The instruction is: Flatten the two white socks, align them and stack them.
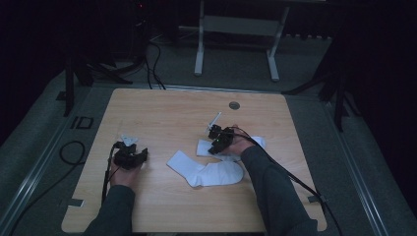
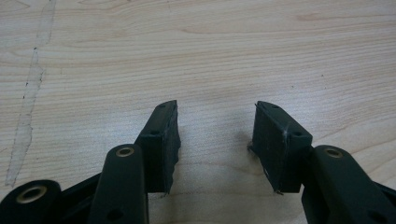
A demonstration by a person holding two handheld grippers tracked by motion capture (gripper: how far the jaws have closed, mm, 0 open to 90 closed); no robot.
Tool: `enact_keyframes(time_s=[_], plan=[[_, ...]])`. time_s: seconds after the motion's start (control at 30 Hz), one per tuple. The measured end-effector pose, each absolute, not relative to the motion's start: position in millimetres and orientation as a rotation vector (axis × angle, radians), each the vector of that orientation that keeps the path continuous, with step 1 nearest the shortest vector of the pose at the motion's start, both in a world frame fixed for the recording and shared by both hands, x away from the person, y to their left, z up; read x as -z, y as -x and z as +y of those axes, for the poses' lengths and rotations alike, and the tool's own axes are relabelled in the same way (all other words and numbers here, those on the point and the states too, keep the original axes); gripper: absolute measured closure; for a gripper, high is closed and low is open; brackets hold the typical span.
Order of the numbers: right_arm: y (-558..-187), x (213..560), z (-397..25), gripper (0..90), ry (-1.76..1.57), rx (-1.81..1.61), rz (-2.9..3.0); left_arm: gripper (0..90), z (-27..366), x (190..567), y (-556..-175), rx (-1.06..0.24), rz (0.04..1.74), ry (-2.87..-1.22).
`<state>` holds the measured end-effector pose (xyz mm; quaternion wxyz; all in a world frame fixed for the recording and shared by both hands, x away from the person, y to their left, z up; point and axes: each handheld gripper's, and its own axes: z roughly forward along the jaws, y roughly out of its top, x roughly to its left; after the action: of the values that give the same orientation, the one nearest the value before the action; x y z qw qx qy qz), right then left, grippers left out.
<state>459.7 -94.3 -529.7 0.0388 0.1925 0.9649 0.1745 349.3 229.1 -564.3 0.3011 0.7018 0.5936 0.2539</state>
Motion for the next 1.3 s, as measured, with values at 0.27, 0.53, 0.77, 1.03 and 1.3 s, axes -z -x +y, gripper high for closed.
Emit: enact_keyframes(time_s=[0.27,0.53,0.77,1.03,1.3], plan=[[-462.8,527.7,-97.8,82.6,-0.641,-0.535,2.897,50.9,229.4,564.3,-349.4,-0.672,1.571,-1.863],[-461.3,497.2,-122.7,82.7,-0.697,-0.634,2.837,50.9,229.2,564.2,-349.3,-0.672,1.574,-1.863],[-454.5,463.2,-146.0,82.7,-0.723,-0.735,2.791,50.9,229.1,564.2,-349.2,-0.672,1.574,-1.863],[-437.6,426.8,-162.1,82.7,-0.694,-0.813,2.744,50.9,229.1,564.3,-349.3,-0.674,1.574,-1.861],[-428.8,405.8,-170.8,82.5,-0.683,-0.878,2.734,50.9,229.1,564.3,-349.2,-0.674,1.574,-1.861]])
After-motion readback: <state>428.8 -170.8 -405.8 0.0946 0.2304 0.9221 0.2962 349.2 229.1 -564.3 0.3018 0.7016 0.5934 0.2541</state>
